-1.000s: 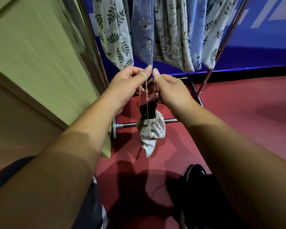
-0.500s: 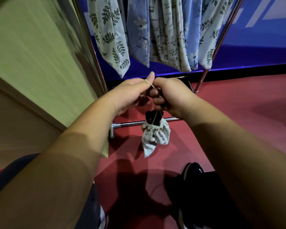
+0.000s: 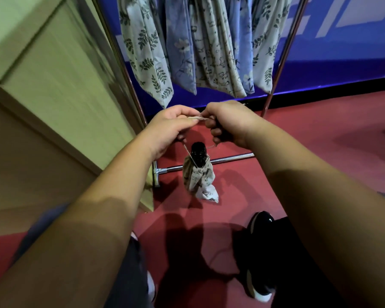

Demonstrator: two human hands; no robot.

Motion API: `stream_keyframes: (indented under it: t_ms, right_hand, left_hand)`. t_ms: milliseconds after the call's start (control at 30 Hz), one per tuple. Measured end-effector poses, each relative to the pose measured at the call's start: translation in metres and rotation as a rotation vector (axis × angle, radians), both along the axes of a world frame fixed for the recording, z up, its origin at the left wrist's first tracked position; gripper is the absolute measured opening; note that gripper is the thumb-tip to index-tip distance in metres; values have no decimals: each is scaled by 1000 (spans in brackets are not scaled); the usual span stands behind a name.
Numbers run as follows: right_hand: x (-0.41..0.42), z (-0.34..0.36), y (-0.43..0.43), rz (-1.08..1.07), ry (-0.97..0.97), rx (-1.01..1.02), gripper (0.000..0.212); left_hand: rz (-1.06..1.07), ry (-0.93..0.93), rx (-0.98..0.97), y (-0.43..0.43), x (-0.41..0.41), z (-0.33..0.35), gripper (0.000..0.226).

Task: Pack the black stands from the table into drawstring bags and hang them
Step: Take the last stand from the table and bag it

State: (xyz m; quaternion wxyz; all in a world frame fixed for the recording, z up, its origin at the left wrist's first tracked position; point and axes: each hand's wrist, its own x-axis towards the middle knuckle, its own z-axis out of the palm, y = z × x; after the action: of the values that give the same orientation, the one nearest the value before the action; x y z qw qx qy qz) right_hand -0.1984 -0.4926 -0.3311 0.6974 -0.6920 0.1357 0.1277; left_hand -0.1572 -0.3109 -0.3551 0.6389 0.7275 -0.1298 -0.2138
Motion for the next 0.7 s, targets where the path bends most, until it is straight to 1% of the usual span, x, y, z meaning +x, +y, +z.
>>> stream_keyframes:
  t_ms: [100, 200, 267, 333, 433, 467, 500, 533, 567, 633, 700]
  right_hand:
    - [-23, 9, 0, 55, -103, -212, 17]
    - [-52, 15, -1, 56, -163, -299, 14]
    - [-66, 22, -3, 25, -187, -349, 6]
    - [-77, 32, -9, -37, -218, -428, 9]
    - [-93, 65, -24, -141, -290, -611, 4]
    - [-95, 78, -31, -143, -312, -683, 7]
    - [-96, 83, -30, -137, -318, -734, 13]
    - [-106, 111, -44, -164, -352, -784, 17]
    - [-108, 123, -48, -161, -365, -814, 19]
    - [-110, 152, -66, -194, -407, -889, 20]
    - [-111, 175, -83, -204, -394, -937, 21]
  left_hand:
    - [26, -98, 51, 1, -20, 15, 22]
    - [-18, -225, 216, 1, -35, 29, 23]
    - [-35, -260, 267, -3, -43, 44, 24]
    - [-80, -305, 307, -10, -48, 65, 25]
    - [-127, -462, 451, -30, -58, 108, 19]
    - [-117, -482, 473, -39, -57, 122, 17]
    - [-99, -492, 476, -43, -58, 126, 15]
    - [-91, -532, 469, -61, -64, 153, 13]
    - [-75, -532, 472, -67, -65, 162, 12]
    - [-73, -526, 441, -89, -64, 189, 11]
    - [-81, -552, 450, -107, -63, 210, 8]
